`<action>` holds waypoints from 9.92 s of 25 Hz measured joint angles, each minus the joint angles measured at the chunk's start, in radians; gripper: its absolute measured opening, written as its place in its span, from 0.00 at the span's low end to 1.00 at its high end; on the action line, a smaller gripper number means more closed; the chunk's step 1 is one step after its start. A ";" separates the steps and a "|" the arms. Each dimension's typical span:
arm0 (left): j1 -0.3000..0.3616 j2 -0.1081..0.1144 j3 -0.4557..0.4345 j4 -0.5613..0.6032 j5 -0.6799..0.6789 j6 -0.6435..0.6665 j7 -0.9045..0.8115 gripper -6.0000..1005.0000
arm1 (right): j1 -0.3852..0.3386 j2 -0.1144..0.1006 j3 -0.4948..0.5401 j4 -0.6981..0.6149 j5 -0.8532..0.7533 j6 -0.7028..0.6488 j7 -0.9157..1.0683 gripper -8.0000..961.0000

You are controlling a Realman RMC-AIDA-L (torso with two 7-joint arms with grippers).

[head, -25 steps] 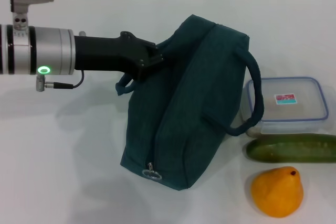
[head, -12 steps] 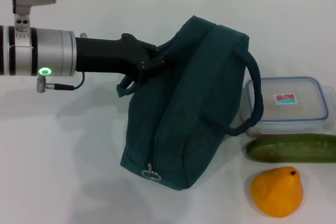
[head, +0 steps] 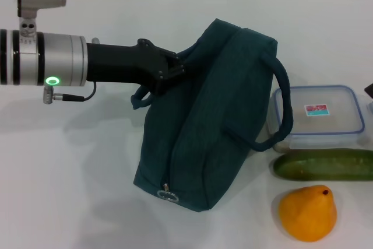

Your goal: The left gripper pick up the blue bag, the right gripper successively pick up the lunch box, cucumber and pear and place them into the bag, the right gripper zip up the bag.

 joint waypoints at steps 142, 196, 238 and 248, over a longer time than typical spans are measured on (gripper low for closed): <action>-0.024 -0.004 0.082 0.052 -0.097 -0.012 0.153 0.05 | 0.282 -0.037 0.062 -0.589 -0.157 -0.112 0.133 0.11; -0.056 -0.003 0.097 0.012 -0.099 -0.152 0.125 0.05 | 0.161 -0.036 0.026 -0.656 -0.586 -0.085 0.168 0.10; -0.040 -0.003 0.106 -0.003 -0.110 -0.230 0.125 0.05 | 0.144 -0.038 0.284 -1.300 -1.592 -0.294 0.442 0.85; -0.040 -0.003 0.104 -0.003 -0.112 -0.239 0.124 0.05 | 0.228 -0.037 0.143 -1.295 -1.692 -0.327 0.462 0.86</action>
